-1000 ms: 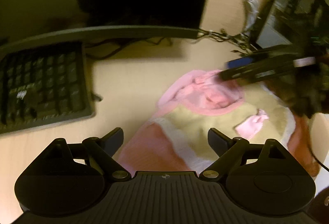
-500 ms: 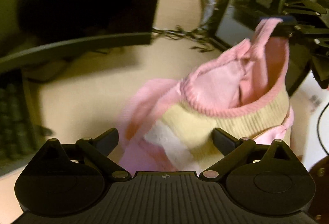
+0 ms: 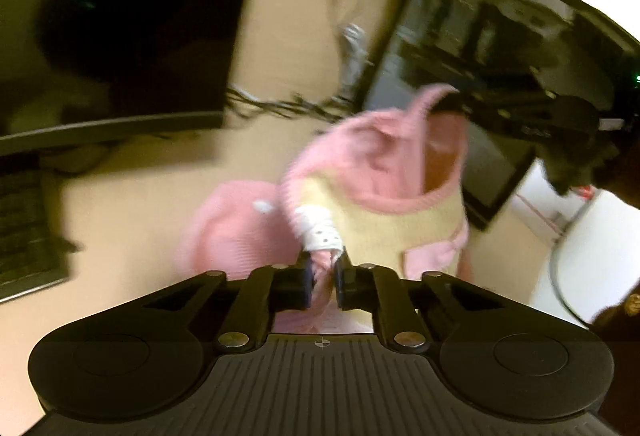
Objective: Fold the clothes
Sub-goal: 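Lift the pink dress high with both tools and shake it out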
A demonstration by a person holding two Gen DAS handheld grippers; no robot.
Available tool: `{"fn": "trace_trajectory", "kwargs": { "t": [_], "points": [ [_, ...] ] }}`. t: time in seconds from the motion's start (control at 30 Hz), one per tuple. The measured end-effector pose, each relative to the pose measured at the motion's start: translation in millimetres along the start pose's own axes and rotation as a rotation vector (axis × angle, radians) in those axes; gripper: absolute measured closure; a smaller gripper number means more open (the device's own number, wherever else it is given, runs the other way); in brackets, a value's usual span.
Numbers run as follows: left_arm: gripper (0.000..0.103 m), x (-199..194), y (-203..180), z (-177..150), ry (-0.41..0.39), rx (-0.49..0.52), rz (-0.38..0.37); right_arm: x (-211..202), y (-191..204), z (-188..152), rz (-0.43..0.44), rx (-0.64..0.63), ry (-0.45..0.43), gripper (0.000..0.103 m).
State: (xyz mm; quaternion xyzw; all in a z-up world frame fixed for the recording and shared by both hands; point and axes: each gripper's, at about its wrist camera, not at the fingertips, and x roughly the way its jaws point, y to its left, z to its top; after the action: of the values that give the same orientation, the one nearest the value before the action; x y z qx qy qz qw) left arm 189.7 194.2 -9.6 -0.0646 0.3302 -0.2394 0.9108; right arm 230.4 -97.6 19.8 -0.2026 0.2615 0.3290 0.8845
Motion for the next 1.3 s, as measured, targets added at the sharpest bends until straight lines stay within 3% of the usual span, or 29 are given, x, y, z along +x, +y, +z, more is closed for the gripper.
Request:
{"fn": "trace_trajectory", "kwargs": {
  "t": [0.07, 0.33, 0.5, 0.63, 0.67, 0.7, 0.73, 0.77, 0.9, 1.03, 1.17, 1.3],
  "points": [
    [0.095, -14.0, 11.3, -8.3, -0.010, -0.032, 0.061, 1.1, -5.0, -6.0, 0.004, 0.036, 0.017, 0.047],
    [0.096, -27.2, 45.5, -23.6, 0.019, -0.056, 0.271, 42.3, -32.6, -36.9, -0.034, 0.148, 0.113, 0.045],
    [0.096, -26.2, 61.1, -25.2, 0.038, -0.115, 0.349, 106.8, -34.0, -25.6, 0.021, 0.237, 0.099, 0.045],
    [0.096, -22.4, 62.5, -24.4, 0.052, -0.124, 0.395, 170.6, -18.0, -17.8, 0.060, 0.199, 0.160, 0.044],
    [0.096, -21.4, 61.8, -24.3, 0.055, -0.125, 0.403, 186.6, -13.1, -19.0, 0.053, 0.178, 0.191, 0.047],
    [0.096, -20.5, 61.1, -24.3, 0.058, -0.126, 0.411, 197.9, -7.4, -21.9, 0.036, 0.148, 0.218, 0.074],
    [0.096, -18.6, 60.4, -24.2, 0.061, -0.125, 0.420, 202.8, -2.0, -24.9, 0.019, 0.115, 0.234, 0.089],
    [0.096, -17.0, 60.0, -24.5, 0.064, -0.125, 0.429, 202.0, 3.3, -26.3, -0.002, 0.085, 0.232, 0.094],
    [0.096, -8.4, 55.7, -30.5, 0.090, -0.130, 0.471, 155.8, 24.1, -17.4, -0.121, -0.034, 0.115, 0.097],
    [0.097, -5.5, 42.2, -36.5, 0.073, -0.106, 0.492, 75.8, 42.2, 5.5, -0.228, -0.100, -0.030, 0.098],
    [0.098, -49.4, 25.8, -19.7, -0.093, -0.073, 0.489, -20.2, 62.7, 30.8, -0.305, -0.067, -0.166, 0.098],
    [0.098, -119.8, -11.0, 9.6, -0.303, 0.079, 0.497, -105.4, 82.3, 44.3, -0.419, 0.030, -0.297, 0.103]
  ]
}}
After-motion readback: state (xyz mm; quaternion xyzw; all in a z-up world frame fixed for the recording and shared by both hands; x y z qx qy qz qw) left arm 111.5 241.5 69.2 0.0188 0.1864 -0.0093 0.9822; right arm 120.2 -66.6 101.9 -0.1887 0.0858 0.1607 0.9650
